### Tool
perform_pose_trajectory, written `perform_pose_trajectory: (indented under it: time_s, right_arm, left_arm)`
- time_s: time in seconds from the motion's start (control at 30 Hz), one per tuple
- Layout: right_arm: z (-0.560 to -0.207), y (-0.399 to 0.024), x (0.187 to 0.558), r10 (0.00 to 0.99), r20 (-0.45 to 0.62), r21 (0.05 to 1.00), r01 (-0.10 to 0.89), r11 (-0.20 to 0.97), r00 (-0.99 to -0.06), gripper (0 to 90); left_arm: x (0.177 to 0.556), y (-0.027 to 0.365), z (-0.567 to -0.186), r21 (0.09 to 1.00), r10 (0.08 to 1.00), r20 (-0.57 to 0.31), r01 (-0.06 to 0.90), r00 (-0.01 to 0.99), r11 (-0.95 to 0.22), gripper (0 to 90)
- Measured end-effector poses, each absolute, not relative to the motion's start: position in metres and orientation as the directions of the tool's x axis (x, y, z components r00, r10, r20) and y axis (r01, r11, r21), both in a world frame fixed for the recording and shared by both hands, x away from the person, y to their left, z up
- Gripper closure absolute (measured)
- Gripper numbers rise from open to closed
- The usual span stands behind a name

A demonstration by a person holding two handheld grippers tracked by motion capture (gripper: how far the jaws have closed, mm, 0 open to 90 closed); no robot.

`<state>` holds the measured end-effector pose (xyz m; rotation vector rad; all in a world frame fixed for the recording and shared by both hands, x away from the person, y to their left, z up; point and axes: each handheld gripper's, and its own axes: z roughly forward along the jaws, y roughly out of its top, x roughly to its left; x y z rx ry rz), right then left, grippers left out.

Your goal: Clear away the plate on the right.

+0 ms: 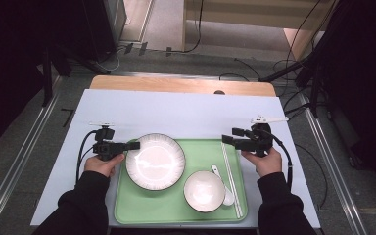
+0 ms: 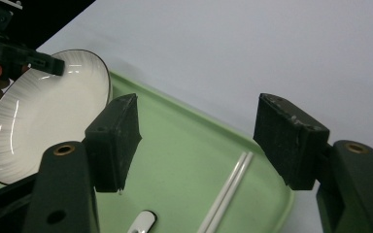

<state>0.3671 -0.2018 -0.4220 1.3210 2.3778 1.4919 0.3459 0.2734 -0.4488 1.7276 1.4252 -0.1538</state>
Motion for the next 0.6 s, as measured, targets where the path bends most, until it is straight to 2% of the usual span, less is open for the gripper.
perform_pose_trajectory:
  time_s: [0.2, 0.3, 0.4, 0.47, 0.6]
  right_arm:
    - [-0.421, -0.211, 0.36, 0.676, 0.371, 0.758, 0.628, 0.176, -0.637, 33.8]
    - [-0.422, -0.213, 0.358, 0.674, 0.37, 0.752, 0.632, 0.186, -0.64, 33.8]
    - [-0.422, -0.213, 0.356, 0.671, 0.368, 0.749, 0.632, 0.196, -0.644, 33.7]
    - [-0.422, -0.213, 0.354, 0.665, 0.367, 0.749, 0.631, 0.204, -0.65, 33.7]
    - [-0.421, -0.212, 0.349, 0.669, 0.35, 0.749, 0.624, 0.221, -0.656, 33.7]
  left_arm:
    - [0.344, 0.273, -0.45, 0.559, 0.758, -0.536, 0.829, 0.372, -0.012, 84.5]
    - [0.341, 0.268, -0.448, 0.588, 0.796, -0.45, 0.805, 0.404, -0.077, 82.8]
    - [0.341, 0.266, -0.449, 0.588, 0.811, -0.395, 0.797, 0.432, -0.138, 76.2]
    - [0.341, 0.268, -0.45, 0.589, 0.798, -0.419, 0.799, 0.434, -0.125, 71.4]
    - [0.338, 0.273, -0.442, 0.645, 0.784, -0.428, 0.76, 0.449, -0.083, 61.8]
